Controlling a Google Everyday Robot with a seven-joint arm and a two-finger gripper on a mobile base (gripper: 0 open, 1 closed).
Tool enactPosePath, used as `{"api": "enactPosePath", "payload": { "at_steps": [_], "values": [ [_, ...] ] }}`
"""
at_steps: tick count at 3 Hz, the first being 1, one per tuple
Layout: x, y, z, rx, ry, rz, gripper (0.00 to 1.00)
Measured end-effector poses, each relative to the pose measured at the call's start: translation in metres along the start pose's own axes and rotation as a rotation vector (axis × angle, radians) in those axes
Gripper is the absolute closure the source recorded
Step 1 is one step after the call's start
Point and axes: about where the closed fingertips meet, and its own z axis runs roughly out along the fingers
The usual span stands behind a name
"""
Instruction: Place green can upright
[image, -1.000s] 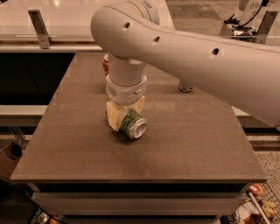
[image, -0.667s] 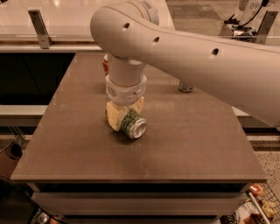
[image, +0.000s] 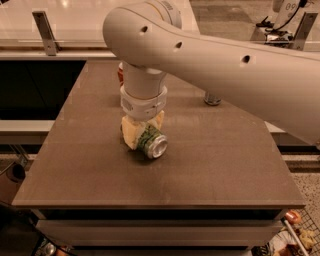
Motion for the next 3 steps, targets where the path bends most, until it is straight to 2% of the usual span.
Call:
{"api": "enactPosePath", "payload": {
  "at_steps": [1, 2, 3],
  "values": [
    [0.001, -0.004, -0.006, 0.007, -0.026, 0.0, 1.0],
    [0.009, -0.013, -0.015, 0.002, -0.097, 0.0, 1.0],
    [0.024, -0.029, -0.027, -0.019, -0.232, -0.006, 1.0]
  ]
}}
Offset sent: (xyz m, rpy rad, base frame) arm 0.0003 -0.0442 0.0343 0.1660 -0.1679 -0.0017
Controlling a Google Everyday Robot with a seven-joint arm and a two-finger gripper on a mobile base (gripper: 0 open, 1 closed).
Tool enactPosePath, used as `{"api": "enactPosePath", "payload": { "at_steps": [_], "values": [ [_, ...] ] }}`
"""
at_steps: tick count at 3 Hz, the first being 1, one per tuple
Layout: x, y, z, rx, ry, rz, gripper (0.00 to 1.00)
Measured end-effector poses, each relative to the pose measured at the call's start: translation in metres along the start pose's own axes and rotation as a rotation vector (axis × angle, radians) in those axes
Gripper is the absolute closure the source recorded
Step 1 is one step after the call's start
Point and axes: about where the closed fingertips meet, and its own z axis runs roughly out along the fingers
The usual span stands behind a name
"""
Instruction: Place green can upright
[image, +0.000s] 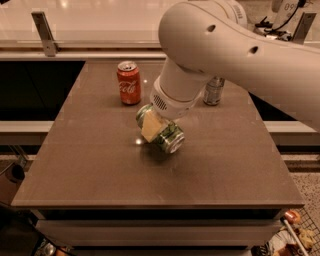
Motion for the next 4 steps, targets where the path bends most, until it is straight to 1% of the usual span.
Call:
{"api": "enactPosePath", "payload": {
  "at_steps": [1, 2, 3, 4],
  "values": [
    [0.008, -0.02, -0.017, -0.013, -0.158, 0.002, 1.0],
    [0.009, -0.039, -0.033, -0.021, -0.296, -0.008, 1.0],
    [0.008, -0.05, -0.052, -0.019, -0.436, -0.032, 1.0],
    [0.004, -0.052, -0.065, -0.021, -0.571, -0.055, 1.0]
  ]
}}
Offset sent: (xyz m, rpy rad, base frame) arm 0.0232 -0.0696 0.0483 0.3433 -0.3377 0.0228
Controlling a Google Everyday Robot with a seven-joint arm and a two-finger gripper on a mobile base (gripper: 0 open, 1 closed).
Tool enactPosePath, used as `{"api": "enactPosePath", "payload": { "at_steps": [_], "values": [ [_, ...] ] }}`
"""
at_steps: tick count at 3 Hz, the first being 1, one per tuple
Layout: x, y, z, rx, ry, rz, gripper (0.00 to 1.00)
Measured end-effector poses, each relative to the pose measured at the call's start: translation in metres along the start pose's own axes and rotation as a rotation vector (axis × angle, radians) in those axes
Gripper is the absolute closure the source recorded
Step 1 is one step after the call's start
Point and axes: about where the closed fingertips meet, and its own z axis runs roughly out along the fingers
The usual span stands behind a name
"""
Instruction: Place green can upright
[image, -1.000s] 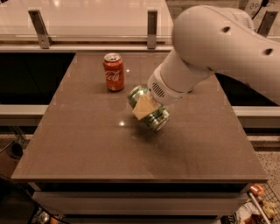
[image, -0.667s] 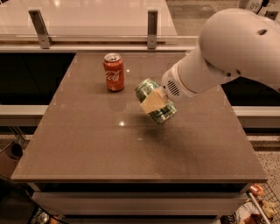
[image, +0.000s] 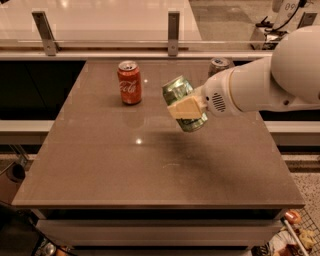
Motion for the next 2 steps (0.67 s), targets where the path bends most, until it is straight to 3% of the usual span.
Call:
{"api": "enactPosePath", "payload": {
  "at_steps": [2],
  "values": [
    [-0.034, 0.02, 0.002, -0.058, -0.201, -0.082, 1.0]
  ]
}}
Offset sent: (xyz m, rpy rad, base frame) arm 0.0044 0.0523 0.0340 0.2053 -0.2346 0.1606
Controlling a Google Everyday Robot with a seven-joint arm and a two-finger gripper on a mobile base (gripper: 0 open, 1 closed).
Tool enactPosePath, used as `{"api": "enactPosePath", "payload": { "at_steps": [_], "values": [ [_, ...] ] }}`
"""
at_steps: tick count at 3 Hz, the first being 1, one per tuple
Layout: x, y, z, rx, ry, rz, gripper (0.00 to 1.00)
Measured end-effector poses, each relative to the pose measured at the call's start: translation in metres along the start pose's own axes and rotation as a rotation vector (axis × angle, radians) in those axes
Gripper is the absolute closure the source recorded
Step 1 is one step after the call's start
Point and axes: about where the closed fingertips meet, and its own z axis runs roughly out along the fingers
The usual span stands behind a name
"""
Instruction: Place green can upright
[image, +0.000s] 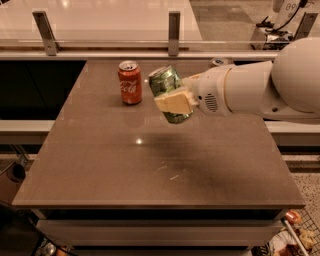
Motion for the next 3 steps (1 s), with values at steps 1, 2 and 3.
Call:
{"api": "enactPosePath", "payload": {
  "at_steps": [1, 2, 3],
  "values": [
    [-0.015, 0.012, 0.015, -0.044, -0.065, -0.037, 1.0],
    [-0.019, 0.022, 0.032, -0.092, -0.137, -0.056, 1.0],
    [-0.006, 0.028, 0.047, -0.119, -0.225, -0.031, 1.0]
  ]
}}
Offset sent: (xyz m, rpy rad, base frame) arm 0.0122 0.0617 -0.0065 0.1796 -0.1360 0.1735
